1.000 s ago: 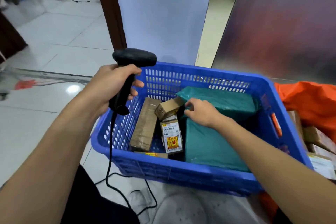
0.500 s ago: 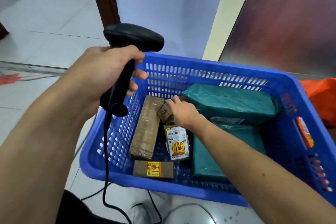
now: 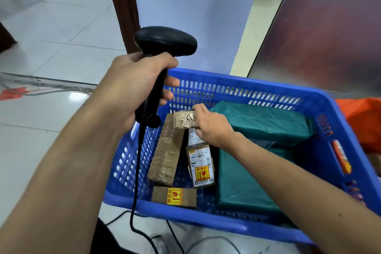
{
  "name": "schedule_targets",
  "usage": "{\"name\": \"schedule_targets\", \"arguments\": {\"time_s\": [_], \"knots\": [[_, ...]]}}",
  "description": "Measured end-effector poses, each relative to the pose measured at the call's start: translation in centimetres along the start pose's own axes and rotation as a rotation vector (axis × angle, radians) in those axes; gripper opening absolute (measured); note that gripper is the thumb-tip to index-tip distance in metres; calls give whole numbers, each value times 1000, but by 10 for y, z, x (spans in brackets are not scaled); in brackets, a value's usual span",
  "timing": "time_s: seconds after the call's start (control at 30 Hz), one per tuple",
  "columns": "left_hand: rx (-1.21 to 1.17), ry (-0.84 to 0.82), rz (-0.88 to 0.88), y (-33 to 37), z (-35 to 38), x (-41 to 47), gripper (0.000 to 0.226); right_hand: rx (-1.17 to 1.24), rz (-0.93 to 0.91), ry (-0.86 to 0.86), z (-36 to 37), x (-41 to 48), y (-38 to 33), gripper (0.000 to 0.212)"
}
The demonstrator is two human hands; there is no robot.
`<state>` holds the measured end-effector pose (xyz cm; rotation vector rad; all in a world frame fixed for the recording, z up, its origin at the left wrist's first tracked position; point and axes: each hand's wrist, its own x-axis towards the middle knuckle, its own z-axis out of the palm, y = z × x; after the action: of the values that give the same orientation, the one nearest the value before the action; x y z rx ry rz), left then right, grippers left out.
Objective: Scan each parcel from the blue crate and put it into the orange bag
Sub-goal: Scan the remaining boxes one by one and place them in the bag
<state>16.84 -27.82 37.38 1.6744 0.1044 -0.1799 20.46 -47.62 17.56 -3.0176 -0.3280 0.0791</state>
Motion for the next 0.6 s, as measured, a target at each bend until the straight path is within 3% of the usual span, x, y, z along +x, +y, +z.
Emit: {"name": "schedule_targets", "arguments": {"time_s": [0.1,0.27,0.4,0.6], "knots": [[-37,-7,14,3,7,-7,8,119,35,50,-36,-23,2,58],[-107,-12,46,8,20,-17,7,479,284,148,-101,-67,20,66],[-204,-65,50,13,34,-30,9,778,431,267,-154,-119,43,61],[-309,-183,-42,18,73,-65,17,1012,502,378,-217,-212,58,44]]}}
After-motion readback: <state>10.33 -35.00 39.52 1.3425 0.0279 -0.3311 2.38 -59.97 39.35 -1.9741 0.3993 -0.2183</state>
